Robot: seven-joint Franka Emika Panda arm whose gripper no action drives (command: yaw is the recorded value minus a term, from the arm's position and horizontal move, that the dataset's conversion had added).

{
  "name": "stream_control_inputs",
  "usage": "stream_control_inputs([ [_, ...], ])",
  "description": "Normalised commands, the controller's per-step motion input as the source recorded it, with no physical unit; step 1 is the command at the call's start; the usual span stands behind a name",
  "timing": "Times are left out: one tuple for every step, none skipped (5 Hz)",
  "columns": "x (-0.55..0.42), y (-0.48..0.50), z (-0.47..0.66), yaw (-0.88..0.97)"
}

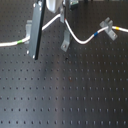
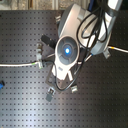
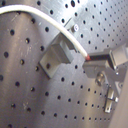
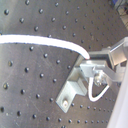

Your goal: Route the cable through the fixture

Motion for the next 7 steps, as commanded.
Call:
stream_control_inputs([
  [-0.078,-0.056,0.52,-0.10],
  [-0.041,0.026,0.18,0.00],
  [0.000,0.000,0.02,0.00],
  [-0.151,0.084,0.24,0.08],
  [-0.170,0.142,0.29,0.19],
  [-0.042,0.235,0.31,0.16],
  [0.010,0.119,0.49,0.13],
])
